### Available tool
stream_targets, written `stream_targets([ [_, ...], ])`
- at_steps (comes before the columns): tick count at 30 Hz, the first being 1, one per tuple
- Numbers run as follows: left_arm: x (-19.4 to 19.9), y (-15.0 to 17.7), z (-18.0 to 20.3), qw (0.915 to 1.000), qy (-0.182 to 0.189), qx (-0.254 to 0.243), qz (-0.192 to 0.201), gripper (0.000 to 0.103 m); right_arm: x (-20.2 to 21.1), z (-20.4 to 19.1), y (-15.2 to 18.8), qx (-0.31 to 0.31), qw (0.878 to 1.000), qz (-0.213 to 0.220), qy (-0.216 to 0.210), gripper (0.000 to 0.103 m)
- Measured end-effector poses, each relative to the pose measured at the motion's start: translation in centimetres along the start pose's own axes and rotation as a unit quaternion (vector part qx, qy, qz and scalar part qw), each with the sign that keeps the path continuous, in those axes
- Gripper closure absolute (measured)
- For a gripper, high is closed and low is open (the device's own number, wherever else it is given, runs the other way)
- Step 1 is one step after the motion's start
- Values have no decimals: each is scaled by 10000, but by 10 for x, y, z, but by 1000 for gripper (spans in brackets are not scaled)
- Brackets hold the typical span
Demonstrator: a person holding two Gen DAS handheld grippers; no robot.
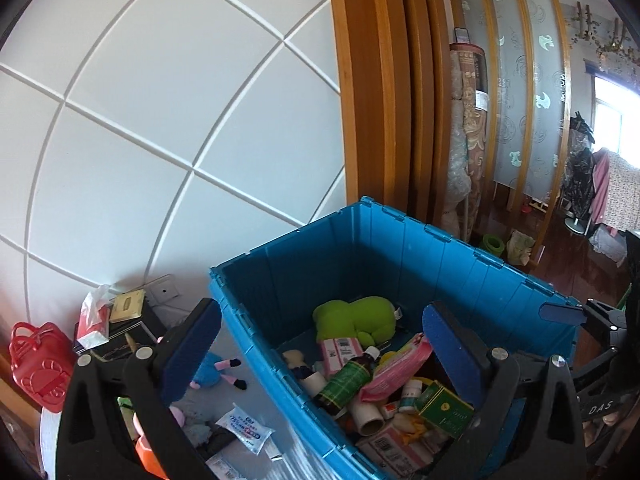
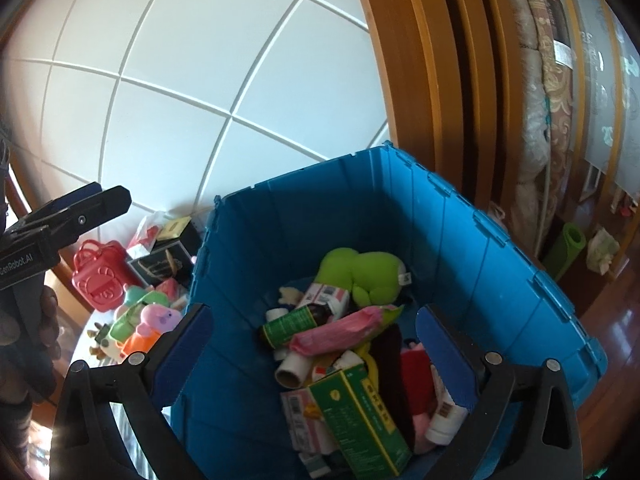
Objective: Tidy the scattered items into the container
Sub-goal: 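Move both tools back toward the pile on the table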
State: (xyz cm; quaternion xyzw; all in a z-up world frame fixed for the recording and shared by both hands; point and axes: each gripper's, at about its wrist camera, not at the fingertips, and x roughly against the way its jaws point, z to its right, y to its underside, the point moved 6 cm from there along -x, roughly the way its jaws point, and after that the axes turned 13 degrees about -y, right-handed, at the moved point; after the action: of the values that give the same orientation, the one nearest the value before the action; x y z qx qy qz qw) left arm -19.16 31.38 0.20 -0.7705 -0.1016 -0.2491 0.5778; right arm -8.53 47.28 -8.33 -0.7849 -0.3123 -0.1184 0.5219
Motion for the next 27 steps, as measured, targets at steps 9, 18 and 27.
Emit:
stream_targets([
  [9, 41, 57, -78, 9965, -572, 480, -364, 0, -5, -64, 17, 175, 9991, -258, -277, 0],
  [18, 77, 112, -153, 9861, -1296, 834, -622, 0, -20, -134, 44, 414, 9952, -679, -577, 0],
  [27, 104, 161, -199, 9752, -1709, 1022, -968, 0, -26, -184, 58, 646, 9923, -918, -525, 0],
])
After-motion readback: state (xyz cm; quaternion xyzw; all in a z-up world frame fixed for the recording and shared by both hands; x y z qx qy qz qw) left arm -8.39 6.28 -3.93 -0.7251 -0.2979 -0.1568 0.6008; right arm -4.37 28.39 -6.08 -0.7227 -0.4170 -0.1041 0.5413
